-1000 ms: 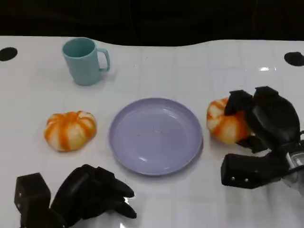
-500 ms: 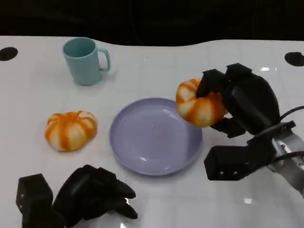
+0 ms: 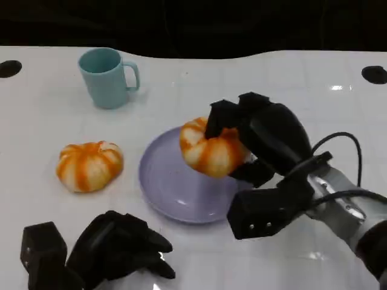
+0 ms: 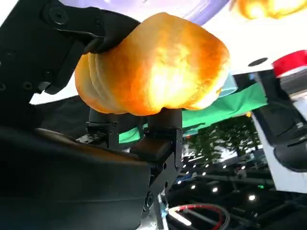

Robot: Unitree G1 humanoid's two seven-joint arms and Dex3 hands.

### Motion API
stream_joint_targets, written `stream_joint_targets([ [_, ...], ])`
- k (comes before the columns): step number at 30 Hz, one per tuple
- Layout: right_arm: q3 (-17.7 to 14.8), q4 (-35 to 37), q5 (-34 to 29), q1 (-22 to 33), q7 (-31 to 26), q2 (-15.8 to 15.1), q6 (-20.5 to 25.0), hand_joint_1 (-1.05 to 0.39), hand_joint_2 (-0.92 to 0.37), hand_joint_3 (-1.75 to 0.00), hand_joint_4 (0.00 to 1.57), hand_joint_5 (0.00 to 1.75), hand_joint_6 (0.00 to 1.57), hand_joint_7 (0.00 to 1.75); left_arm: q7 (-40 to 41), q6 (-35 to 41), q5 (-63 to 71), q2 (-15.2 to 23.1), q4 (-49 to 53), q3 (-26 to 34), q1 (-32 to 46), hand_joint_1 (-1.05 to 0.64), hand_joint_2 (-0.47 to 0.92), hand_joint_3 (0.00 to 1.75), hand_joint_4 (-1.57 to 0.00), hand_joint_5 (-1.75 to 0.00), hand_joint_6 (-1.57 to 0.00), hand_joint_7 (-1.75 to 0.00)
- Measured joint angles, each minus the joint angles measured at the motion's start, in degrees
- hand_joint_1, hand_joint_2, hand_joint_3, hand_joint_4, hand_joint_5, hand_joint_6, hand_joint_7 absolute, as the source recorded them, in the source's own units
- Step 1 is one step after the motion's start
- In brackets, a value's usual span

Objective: Grasp the bread from the table and place it into the plate.

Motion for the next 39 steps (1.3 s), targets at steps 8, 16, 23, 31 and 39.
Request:
stream_joint_targets([
  [8,0.05,5.5,1.15,-1.88,1.95,1.43,-2.78,-0.16,-0.31,-1.36,0.94,1.75,0.77,1.61,0.0,-0.18,0.0,0.02,0.14,-0.06,0.01,-1.05,0.78,0.0,-1.56,-0.18,-1.54,0.0],
  [16,0.06,6.3,3.36,-2.14,10.09,1.51,-3.23,-0.35,-0.77,-0.4,0.55,1.01,0.55,0.46,0.01,-0.08,0.02,0.02,-0.7,-0.27,0.32,-1.05,0.76,0.0,-1.57,-0.17,-1.55,0.0],
  [23,0.21,3.14,3.43,-2.0,17.1,0.67,-2.02,-0.67,-0.92,-0.21,0.28,0.57,0.34,0.07,0.0,0.82,-0.14,-0.02,-1.43,-0.39,0.57,-1.05,0.77,0.01,-1.57,-0.17,-1.55,0.0],
  [31,0.71,-0.01,2.63,-1.11,18.33,-0.29,0.48,-0.84,-0.92,-0.3,0.15,0.48,0.23,0.0,0.02,0.82,-0.05,-0.02,-1.5,-0.55,0.64,-1.05,0.77,0.0,-1.57,-0.17,-1.55,0.0],
  [39,0.72,-3.61,2.31,0.07,20.65,-1.37,2.06,-0.9,-0.92,-0.35,0.12,0.47,0.19,0.0,0.04,0.83,-0.02,-0.04,-1.59,-0.61,0.69,-1.05,0.77,0.0,-1.57,-0.18,-1.55,-0.01],
])
